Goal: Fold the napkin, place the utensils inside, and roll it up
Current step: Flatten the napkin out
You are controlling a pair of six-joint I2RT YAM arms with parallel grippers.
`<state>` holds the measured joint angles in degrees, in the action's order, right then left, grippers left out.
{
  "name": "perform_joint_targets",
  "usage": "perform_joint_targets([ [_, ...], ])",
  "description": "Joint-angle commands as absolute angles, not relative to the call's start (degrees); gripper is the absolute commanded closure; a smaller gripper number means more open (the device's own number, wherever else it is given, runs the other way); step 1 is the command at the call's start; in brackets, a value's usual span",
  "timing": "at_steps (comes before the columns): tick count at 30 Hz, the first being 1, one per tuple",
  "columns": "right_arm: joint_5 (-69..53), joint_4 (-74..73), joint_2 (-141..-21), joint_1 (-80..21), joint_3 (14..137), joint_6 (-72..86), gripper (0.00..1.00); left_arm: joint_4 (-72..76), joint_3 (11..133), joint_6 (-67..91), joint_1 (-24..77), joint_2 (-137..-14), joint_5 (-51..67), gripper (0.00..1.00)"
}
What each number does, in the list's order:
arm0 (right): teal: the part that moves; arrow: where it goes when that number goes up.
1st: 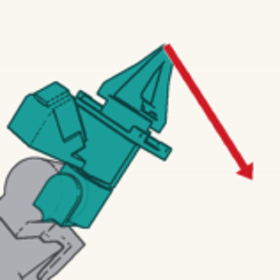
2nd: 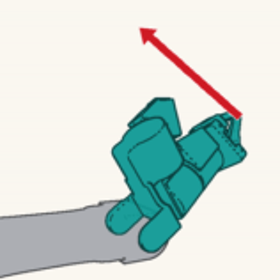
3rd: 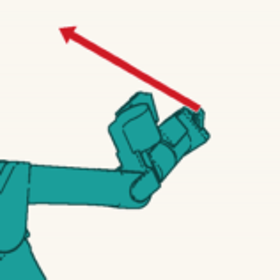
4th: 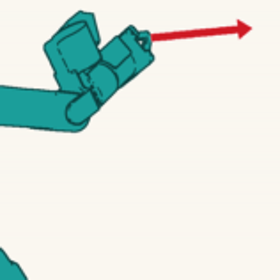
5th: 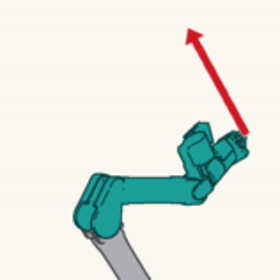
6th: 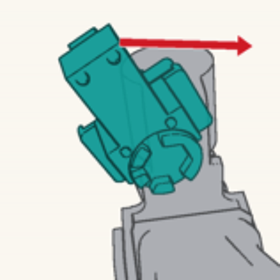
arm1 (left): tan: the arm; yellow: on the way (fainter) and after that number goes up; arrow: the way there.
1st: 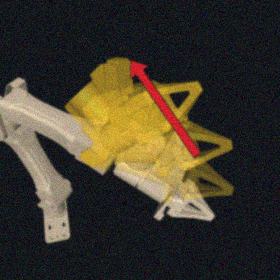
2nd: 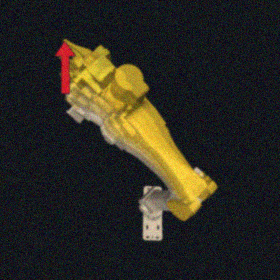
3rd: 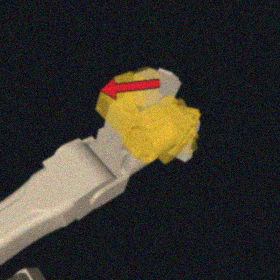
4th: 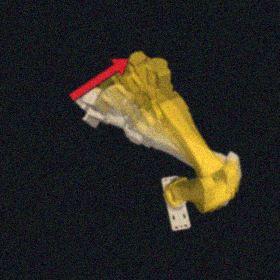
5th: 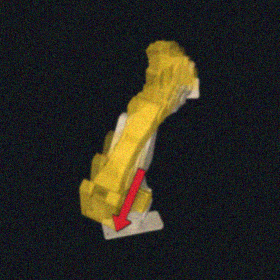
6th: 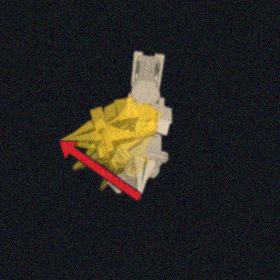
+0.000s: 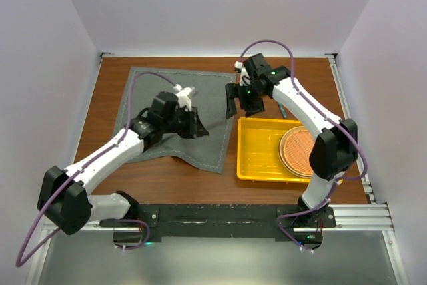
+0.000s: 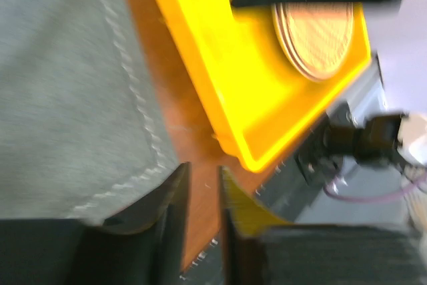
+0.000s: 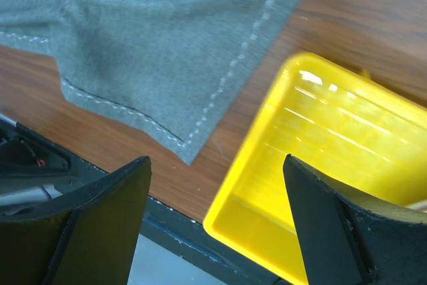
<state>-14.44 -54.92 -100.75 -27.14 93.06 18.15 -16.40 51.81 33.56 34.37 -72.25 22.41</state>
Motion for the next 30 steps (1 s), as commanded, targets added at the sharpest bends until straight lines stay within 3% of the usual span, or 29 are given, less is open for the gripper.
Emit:
perform_joint_targets([
  [1,-15.8,-53.4,-105.0,-32.2,97.7,19.0,0.16,-21.0,54.0,31.9,24.7,-71.6,12.9,0.84],
  [4,-16.3,-52.7,-107.9,-35.9,100.1,18.1,0.2,-22.7,55.3,29.4,16.6,-74.2,7.1,0.93],
  [9,-15.1,-52.4,-111.2,-40.2,99.5,14.1,0.36,-21.2,57.3,27.4,10.2,-81.6,1.9,1.0],
  [19,-5.4,-50.4,-116.8,-46.6,93.8,10.4,0.36,-17.0,58.9,27.0,0.4,-96.6,1.9,1.0],
  [30,-3.8,-47.7,-121.0,-49.8,91.6,10.3,0.39,-16.6,58.5,26.4,-6.5,-101.1,2.2,1.0],
])
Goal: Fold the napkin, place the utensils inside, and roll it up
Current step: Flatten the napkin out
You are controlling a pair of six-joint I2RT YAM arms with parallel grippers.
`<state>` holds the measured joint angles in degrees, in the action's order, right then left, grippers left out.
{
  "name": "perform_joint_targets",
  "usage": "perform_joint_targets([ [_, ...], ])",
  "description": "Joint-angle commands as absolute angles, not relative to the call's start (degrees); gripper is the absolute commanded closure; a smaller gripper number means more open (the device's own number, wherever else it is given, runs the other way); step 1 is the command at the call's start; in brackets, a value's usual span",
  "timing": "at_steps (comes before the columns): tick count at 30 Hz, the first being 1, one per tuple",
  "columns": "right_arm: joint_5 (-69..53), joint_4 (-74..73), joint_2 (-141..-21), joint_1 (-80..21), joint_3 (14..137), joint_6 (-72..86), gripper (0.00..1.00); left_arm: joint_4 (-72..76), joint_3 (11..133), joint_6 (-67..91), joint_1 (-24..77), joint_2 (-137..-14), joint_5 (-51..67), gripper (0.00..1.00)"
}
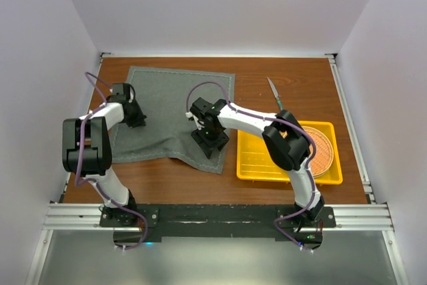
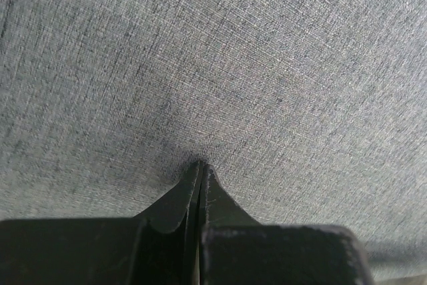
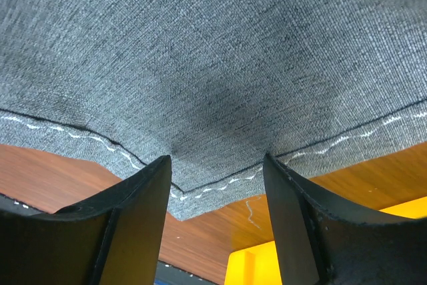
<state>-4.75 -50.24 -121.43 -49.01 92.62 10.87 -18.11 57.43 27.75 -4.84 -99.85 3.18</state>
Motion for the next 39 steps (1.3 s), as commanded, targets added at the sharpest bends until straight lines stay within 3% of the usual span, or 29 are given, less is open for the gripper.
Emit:
perform_joint_targets([
  [1,-3.6,-47.4,-121.0,-49.8,90.3,10.4,0.4,-16.6,58.4,26.1,-7.0,-101.4,2.2,1.0],
  [16,-0.2,-45.3,-115.6,-49.8,80.3,11.3,0.4,-18.7,56.1,24.2,-10.2,-97.3,0.4,1.0],
  [21,-0.1,-47.9,-114.9,-49.8,86.4,10.3,0.39,-20.3,57.1,23.4,-10.2,-92.8,0.3,1.0],
  [27,-2.6,-49.8,-117.6,-48.1,97.3,11.9,0.31,-21.7,56.9,23.4,-10.1,-89.2,1.8,0.84],
  [30,-2.9,-49.9,-120.5,-45.7,103.1,15.1,0.29,-22.3,54.1,23.7,-10.2,-86.2,2.5,0.83],
  [32,-3.8,-49.5,-123.1,-43.4,105.5,17.7,0.32,-23.5,52.4,23.9,-10.2,-84.6,0.9,0.84],
  [36,-4.8,-47.0,-127.0,-40.6,110.4,20.9,0.5,-25.9,47.7,24.4,-9.9,-79.4,-4.7,0.87],
  [39,-3.4,-46.0,-129.8,-40.0,113.2,21.1,0.52,-27.2,45.2,25.2,-9.9,-77.3,-6.2,0.87],
])
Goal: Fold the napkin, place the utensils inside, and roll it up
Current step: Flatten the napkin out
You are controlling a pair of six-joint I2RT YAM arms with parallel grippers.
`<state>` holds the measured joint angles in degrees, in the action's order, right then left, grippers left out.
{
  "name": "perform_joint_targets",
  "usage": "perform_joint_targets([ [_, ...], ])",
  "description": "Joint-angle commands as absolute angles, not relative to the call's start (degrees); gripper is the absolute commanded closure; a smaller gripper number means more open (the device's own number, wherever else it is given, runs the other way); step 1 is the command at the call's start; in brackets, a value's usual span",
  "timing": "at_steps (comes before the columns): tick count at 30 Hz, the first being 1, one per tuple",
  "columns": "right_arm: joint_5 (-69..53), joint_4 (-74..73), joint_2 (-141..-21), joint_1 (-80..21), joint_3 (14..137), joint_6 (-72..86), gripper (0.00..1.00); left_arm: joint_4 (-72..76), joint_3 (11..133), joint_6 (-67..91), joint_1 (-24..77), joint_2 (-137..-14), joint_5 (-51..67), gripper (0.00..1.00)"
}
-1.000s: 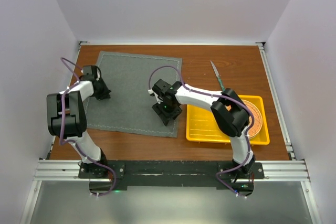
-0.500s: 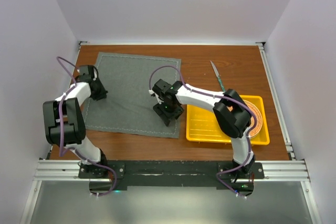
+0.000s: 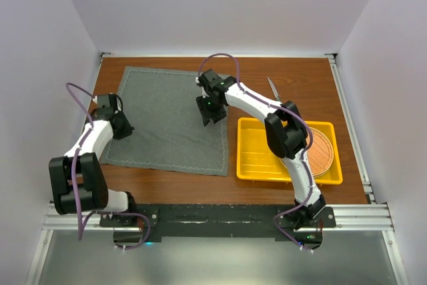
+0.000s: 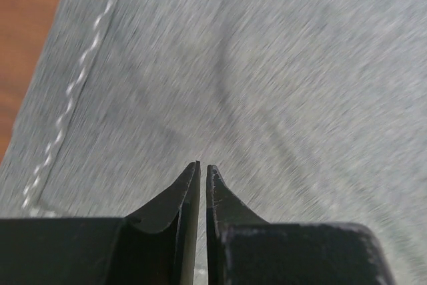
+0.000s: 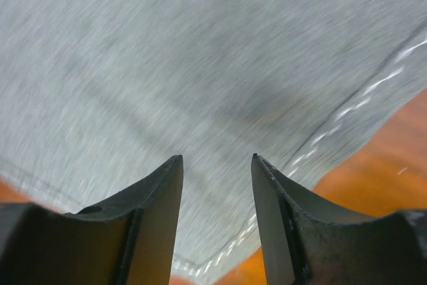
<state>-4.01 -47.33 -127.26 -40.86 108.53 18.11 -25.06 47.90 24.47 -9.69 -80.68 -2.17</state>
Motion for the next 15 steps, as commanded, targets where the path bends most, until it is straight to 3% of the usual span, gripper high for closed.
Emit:
perform_joint_targets([
  [1,-3.2,-46.0,-130.8,-39.8,113.9,21.0,0.52,-27.4,44.7,25.7,-10.0,-76.9,-6.6,0.87],
  [5,-2.2,-45.5,-133.5,-39.0,115.1,20.5,0.52,-27.4,43.3,25.9,-10.0,-78.1,-6.1,0.92],
  [15,2.9,-44.9,-134.9,-38.3,112.9,18.2,0.52,-27.2,41.9,24.5,-10.1,-78.0,-8.8,0.9],
])
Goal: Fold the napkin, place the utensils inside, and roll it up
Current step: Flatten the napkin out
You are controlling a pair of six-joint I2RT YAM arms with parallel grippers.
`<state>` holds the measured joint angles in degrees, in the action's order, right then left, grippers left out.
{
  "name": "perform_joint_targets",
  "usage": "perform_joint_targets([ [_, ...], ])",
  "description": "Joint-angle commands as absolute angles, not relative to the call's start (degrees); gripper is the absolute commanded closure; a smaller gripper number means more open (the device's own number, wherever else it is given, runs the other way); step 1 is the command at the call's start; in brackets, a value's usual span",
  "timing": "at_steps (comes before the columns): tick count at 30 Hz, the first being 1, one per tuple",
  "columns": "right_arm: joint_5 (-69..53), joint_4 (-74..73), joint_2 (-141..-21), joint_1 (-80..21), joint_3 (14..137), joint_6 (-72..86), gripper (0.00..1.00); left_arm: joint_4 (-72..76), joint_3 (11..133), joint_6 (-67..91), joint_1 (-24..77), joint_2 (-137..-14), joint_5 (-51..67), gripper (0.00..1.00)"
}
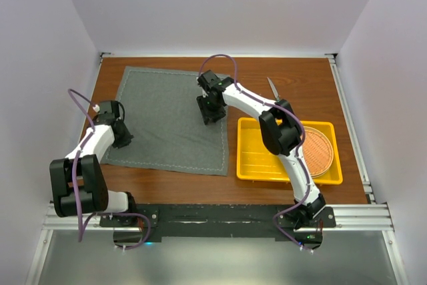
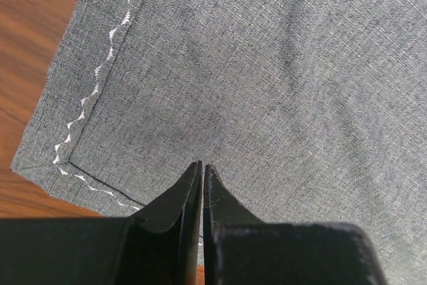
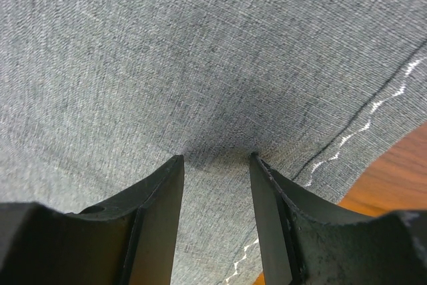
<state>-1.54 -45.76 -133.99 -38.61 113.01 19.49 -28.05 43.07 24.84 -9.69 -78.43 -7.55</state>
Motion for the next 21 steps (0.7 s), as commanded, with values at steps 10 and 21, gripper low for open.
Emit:
perform_joint_targets([
  [10,3.9,-45.4,-135.7,-38.1,114.8,15.7,0.51,-29.7,41.9,28.8,-10.1,-80.2,-11.2,0.87],
  [21,-12.3,-64.2,-126.3,-39.8,127.7,19.4,0.29,-37.1,47.4,37.2,-11.0,-69.4,-14.9,0.43],
])
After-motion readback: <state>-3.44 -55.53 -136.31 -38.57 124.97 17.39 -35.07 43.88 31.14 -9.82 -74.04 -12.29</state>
